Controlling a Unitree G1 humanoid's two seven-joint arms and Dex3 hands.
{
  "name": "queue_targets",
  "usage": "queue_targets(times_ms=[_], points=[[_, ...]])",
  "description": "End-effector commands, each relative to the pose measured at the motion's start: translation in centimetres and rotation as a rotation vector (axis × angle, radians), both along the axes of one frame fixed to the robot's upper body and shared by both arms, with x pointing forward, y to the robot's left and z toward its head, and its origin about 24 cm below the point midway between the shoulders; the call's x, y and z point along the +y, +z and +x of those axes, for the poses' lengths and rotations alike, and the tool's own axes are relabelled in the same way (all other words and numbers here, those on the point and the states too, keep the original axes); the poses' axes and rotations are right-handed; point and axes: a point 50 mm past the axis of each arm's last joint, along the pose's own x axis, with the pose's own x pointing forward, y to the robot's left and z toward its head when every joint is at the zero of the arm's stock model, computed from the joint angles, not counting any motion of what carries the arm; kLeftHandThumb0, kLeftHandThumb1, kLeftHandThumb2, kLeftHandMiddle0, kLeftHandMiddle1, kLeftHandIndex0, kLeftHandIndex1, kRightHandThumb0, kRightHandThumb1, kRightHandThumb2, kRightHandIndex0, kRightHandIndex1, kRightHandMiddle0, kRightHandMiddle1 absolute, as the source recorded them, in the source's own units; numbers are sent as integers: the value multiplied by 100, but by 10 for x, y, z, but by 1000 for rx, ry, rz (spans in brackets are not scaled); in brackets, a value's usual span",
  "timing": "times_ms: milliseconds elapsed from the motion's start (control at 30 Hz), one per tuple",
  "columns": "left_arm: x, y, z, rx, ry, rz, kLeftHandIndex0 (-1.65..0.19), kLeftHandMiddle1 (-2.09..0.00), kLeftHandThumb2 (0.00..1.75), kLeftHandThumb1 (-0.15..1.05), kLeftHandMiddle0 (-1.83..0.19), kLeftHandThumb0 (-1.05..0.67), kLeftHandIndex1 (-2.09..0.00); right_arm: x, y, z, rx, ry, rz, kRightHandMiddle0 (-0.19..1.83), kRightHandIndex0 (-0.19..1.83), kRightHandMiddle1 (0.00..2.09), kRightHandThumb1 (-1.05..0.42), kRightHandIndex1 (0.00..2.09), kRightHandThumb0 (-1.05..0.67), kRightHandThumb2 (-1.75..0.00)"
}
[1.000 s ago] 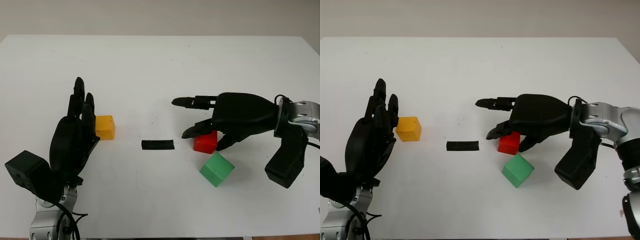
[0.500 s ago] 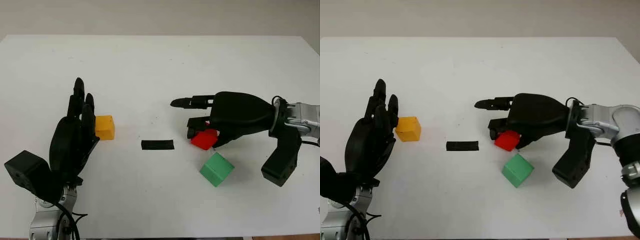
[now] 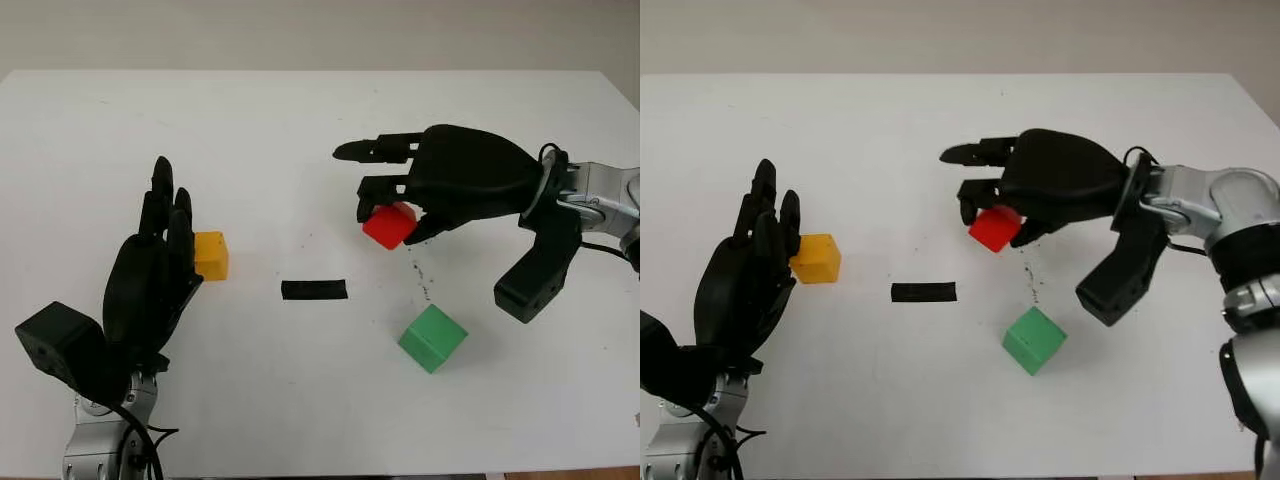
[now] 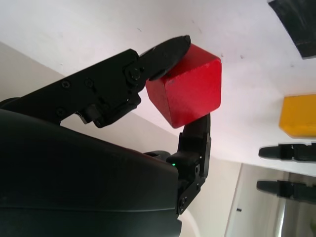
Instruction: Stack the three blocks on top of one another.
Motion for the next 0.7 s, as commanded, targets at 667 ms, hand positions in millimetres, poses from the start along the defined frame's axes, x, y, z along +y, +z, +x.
queue_targets(times_ms=[667], points=[[-5,0,-7,-20,11,-14,19,0,69,105,19,-75,0,51,-14,-2,501,49,164,43,20,142,-92,3,-41,-5]])
